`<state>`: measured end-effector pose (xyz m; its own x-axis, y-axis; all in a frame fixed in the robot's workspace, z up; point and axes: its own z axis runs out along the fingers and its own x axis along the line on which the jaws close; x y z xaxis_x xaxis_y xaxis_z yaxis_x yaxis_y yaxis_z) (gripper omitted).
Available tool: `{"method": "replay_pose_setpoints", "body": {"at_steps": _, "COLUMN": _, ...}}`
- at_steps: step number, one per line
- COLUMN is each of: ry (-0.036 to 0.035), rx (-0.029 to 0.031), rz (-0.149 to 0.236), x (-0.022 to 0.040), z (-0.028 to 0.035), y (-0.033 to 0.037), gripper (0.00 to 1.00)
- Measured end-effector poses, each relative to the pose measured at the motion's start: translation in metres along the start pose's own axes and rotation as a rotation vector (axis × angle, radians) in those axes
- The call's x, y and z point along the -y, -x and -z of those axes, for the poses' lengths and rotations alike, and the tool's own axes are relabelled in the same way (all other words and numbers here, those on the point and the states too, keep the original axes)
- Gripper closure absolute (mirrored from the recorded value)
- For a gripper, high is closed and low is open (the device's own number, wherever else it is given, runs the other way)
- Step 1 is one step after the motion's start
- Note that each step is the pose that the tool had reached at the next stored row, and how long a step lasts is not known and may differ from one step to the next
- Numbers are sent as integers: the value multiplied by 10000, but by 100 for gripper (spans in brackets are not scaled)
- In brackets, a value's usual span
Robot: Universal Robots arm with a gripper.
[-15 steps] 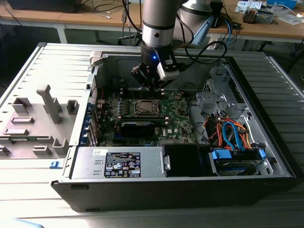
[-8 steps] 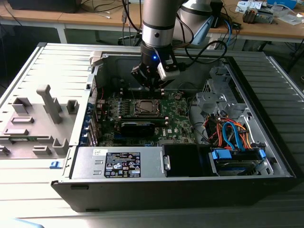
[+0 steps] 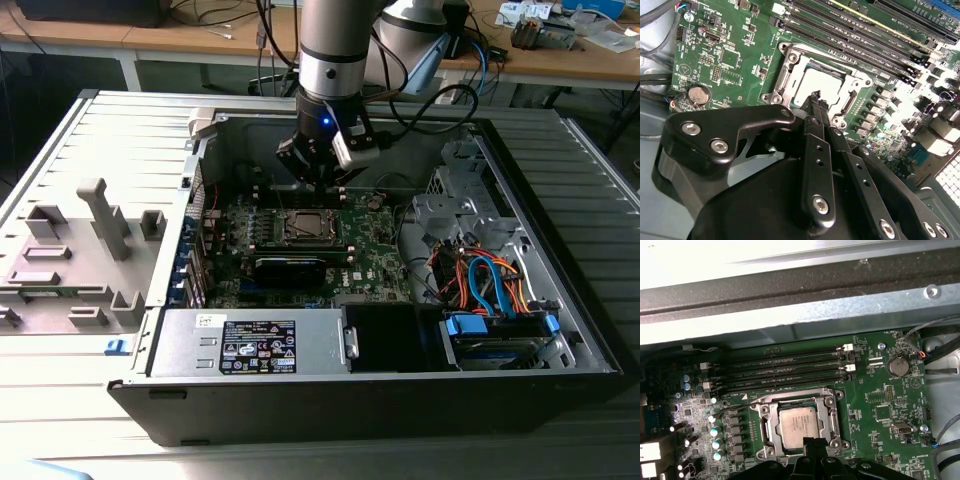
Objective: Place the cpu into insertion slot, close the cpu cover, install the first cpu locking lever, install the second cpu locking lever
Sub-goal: 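Install the first cpu locking lever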
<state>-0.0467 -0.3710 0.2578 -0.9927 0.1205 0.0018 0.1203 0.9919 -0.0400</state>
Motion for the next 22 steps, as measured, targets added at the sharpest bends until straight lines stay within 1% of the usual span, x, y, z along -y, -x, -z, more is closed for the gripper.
{"method": "replay_pose_setpoints", "body": {"at_steps": 12, "ry": -1, "rx": 14, "rz": 357, "x": 0, "z": 0, "y": 0, "gripper": 89}}
{"method": "replay_pose_setpoints", "body": {"at_steps": 22, "ry": -1, "rx": 23, "rz": 575, "x": 0, "z": 0, "y": 0, "gripper": 89}}
